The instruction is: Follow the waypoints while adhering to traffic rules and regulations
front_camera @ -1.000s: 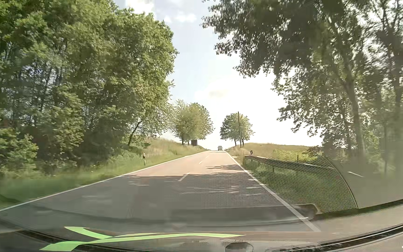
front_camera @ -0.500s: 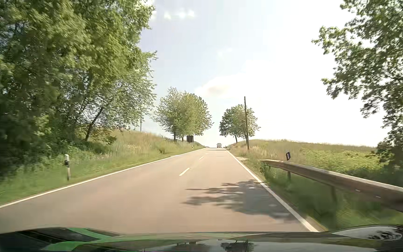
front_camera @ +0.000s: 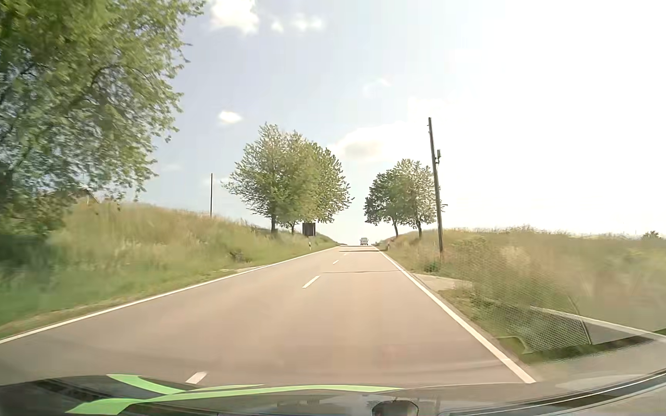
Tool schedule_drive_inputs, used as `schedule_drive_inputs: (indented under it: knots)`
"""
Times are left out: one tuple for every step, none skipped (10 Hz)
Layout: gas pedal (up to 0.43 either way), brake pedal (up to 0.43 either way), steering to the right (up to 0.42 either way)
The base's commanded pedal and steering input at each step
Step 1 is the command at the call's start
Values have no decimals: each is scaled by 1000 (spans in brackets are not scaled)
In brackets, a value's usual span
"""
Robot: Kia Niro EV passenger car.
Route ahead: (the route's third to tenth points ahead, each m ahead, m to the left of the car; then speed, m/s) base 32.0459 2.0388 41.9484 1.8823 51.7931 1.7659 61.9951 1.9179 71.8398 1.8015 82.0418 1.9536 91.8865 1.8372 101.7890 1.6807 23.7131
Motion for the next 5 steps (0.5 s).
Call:
schedule_drive_inputs:
  knots:
    - [409,0,-4]
    - [409,0,-3]
    - [409,0,-4]
    - [409,0,-4]
    - [409,0,-3]
